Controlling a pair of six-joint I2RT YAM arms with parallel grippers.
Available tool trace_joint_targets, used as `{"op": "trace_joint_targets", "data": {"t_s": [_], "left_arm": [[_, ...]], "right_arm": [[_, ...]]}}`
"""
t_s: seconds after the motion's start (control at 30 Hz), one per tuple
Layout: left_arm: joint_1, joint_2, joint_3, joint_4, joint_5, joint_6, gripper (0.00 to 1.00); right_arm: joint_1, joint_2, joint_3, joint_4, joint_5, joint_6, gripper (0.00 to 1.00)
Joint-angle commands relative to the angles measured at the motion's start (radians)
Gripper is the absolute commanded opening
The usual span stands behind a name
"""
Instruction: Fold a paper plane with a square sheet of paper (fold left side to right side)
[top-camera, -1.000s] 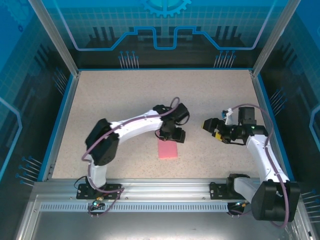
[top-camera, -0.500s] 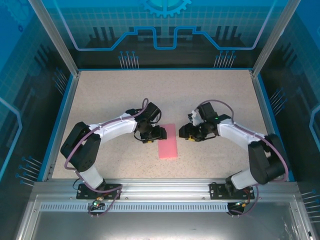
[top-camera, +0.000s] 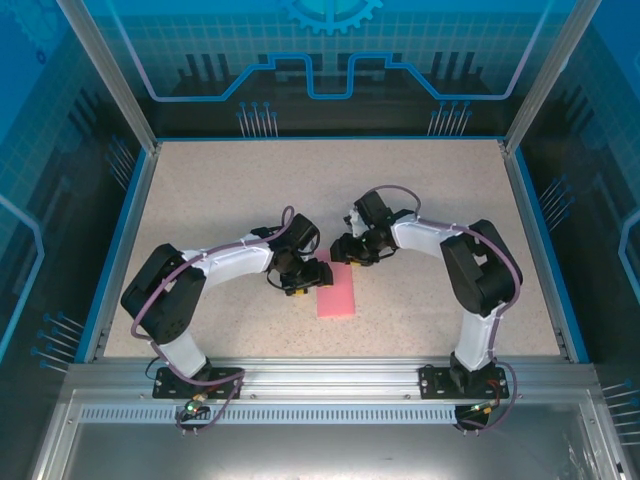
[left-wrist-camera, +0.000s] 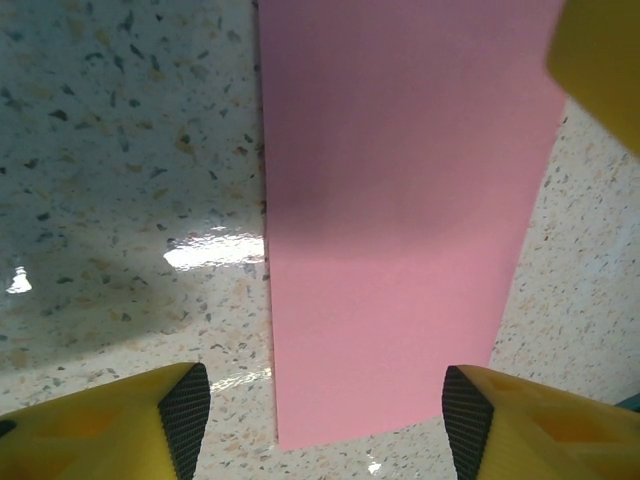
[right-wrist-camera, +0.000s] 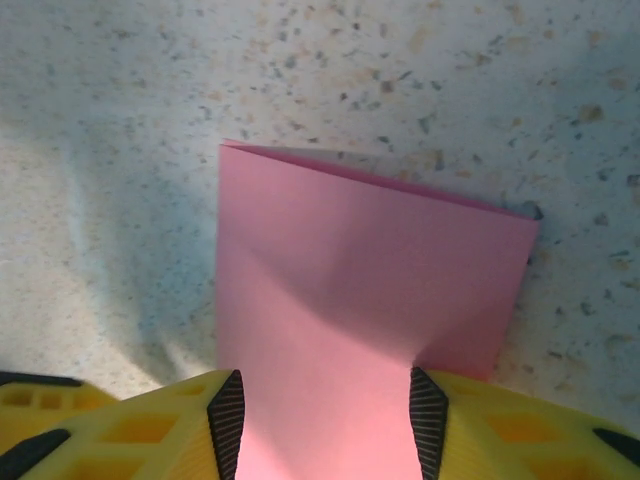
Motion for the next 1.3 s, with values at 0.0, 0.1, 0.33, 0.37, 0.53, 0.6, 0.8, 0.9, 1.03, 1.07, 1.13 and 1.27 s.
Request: {"op": "trace_joint_targets", "data": {"t_s": [0.0, 0.1, 0.33, 0.37, 0.53, 0.6, 0.8, 0.9, 1.03, 1.07, 1.13, 1.27], "left_arm": [[0.003, 0.008, -0.014, 0.011, 0.04, -0.012, 0.67], [0.004, 0.017, -0.02, 0.025, 0.057, -0.016, 0.66], [-0.005, 0.044, -0.026, 0.058, 0.082, -0.032, 0.63], [-0.007, 0.049, -0.026, 0.059, 0.086, -0.032, 0.63], [-0.014, 0.068, -0.02, 0.065, 0.085, -0.036, 0.61], [-0.013, 0.075, -0.018, 0.065, 0.083, -0.033, 0.6], [-0.017, 0.096, -0.014, 0.08, 0.083, -0.03, 0.58], [-0.019, 0.106, -0.017, 0.087, 0.083, -0.03, 0.55], [-0.022, 0.11, -0.02, 0.095, 0.08, -0.03, 0.5], [-0.022, 0.11, -0.022, 0.097, 0.078, -0.03, 0.49], [-0.021, 0.11, -0.022, 0.1, 0.078, -0.031, 0.46], [-0.023, 0.101, -0.02, 0.1, 0.07, -0.03, 0.4]], "right_arm": [[0.017, 0.035, 0.034, -0.056, 0.05, -0.034, 0.49], [0.017, 0.04, 0.025, -0.073, 0.077, -0.059, 0.48], [0.016, 0.045, 0.0, -0.062, 0.07, -0.068, 0.44], [0.016, 0.046, -0.001, -0.06, 0.067, -0.067, 0.44], [0.016, 0.045, -0.005, -0.055, 0.062, -0.066, 0.43], [0.017, 0.045, -0.005, -0.052, 0.056, -0.065, 0.43], [0.018, 0.047, -0.011, -0.04, 0.042, -0.057, 0.43], [0.018, 0.047, -0.012, -0.037, 0.04, -0.055, 0.43], [0.018, 0.05, -0.011, -0.035, 0.034, -0.051, 0.43], [0.019, 0.05, -0.011, -0.034, 0.033, -0.05, 0.43], [0.018, 0.051, -0.009, -0.035, 0.03, -0.049, 0.43], [0.018, 0.053, -0.008, -0.032, 0.027, -0.047, 0.43]]}}
